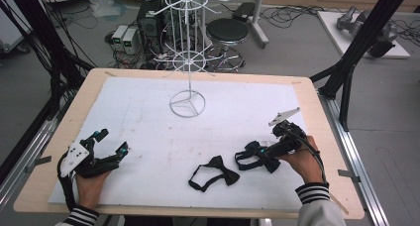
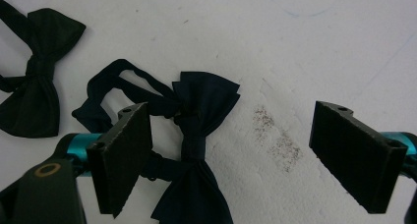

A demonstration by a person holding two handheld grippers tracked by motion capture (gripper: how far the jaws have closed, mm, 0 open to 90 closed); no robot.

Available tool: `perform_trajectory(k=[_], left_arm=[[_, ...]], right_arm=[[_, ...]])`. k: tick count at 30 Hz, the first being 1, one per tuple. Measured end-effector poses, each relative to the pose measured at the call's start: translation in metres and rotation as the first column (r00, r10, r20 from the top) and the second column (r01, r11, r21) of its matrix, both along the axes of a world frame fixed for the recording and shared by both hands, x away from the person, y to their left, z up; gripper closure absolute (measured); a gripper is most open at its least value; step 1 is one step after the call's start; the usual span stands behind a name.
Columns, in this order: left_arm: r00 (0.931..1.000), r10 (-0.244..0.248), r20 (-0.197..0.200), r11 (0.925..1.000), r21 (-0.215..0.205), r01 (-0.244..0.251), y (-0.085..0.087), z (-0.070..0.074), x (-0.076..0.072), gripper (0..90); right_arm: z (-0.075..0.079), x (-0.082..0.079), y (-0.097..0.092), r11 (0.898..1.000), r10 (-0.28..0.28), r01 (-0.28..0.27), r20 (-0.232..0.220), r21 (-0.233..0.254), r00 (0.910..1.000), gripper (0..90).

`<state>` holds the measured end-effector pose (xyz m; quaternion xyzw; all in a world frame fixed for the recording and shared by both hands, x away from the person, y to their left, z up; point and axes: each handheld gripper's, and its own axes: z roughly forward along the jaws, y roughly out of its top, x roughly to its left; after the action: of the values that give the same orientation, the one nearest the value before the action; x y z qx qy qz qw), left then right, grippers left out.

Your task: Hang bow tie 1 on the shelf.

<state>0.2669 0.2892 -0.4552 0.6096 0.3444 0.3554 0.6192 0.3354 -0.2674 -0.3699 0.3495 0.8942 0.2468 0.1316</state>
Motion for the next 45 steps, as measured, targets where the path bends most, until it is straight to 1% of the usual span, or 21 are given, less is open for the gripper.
perform_trajectory(k=[8,10,13,15,18,20,25,26,28,32,35,41,45], left_arm=[[1.0,0.0,-0.001,1.0,0.004,0.0,0.0,0.0,0.0,14.9],[1.0,0.0,0.0,1.0,0.001,0.0,0.0,0.0,0.0,14.9],[1.0,0.0,0.0,1.0,0.003,0.0,0.0,0.0,0.0,14.9],[1.0,-0.001,0.0,1.0,0.0,0.001,0.0,0.0,0.0,14.9],[1.0,0.0,0.0,1.0,0.001,0.0,0.0,0.0,0.0,14.9],[1.0,0.0,0.0,1.0,0.0,0.0,0.0,0.0,0.0,14.9],[1.0,-0.001,-0.001,1.0,0.002,0.001,0.0,0.0,0.0,14.9],[1.0,-0.001,-0.001,1.0,0.002,0.001,0.0,0.0,0.0,14.9],[1.0,-0.001,0.0,1.0,0.002,0.001,0.0,0.0,0.0,14.9],[1.0,0.0,-0.001,1.0,-0.001,0.0,0.0,0.0,0.0,14.9],[1.0,0.0,0.0,1.0,-0.003,0.0,0.0,0.0,0.0,14.9],[1.0,0.0,0.0,1.0,-0.002,0.0,0.0,0.0,0.0,14.9],[1.0,0.001,0.0,1.0,-0.002,-0.001,0.0,0.0,0.0,14.9]], right_arm=[[-0.009,0.006,0.006,1.0,-0.002,0.001,-0.051,-0.023,0.9987,17.4],[-0.011,0.006,0.008,0.999,-0.012,0.01,-0.074,-0.032,0.9971,19.1],[-0.013,0.008,0.01,0.999,-0.015,0.011,-0.098,-0.041,0.9951,20.4],[-0.015,0.009,0.012,0.999,-0.018,0.012,-0.112,-0.051,0.9935,23.2],[-0.017,0.01,0.015,0.998,-0.023,0.015,-0.136,-0.058,0.9905,25.0],[-0.019,0.011,0.016,0.998,-0.021,0.012,-0.143,-0.066,0.9896,26.3],[-0.023,0.013,0.019,0.997,-0.03,0.018,-0.17,-0.073,0.9851,35.0],[-0.023,0.013,0.019,0.997,-0.03,0.018,-0.17,-0.073,0.9851,35.0],[-0.025,0.014,0.02,0.996,-0.031,0.015,-0.185,-0.087,0.9823,38.9],[-0.027,0.015,0.022,0.994,-0.029,0.008,-0.199,-0.107,0.9795,41.3],[-0.029,0.016,0.023,0.994,-0.03,0.008,-0.211,-0.106,0.9771,43.6],[-0.033,0.016,0.024,0.99,-0.03,-0.003,-0.231,-0.14,0.9725,46.7],[-0.037,0.016,0.024,0.99,-0.022,-0.013,-0.246,-0.139,0.9691,54.5]])
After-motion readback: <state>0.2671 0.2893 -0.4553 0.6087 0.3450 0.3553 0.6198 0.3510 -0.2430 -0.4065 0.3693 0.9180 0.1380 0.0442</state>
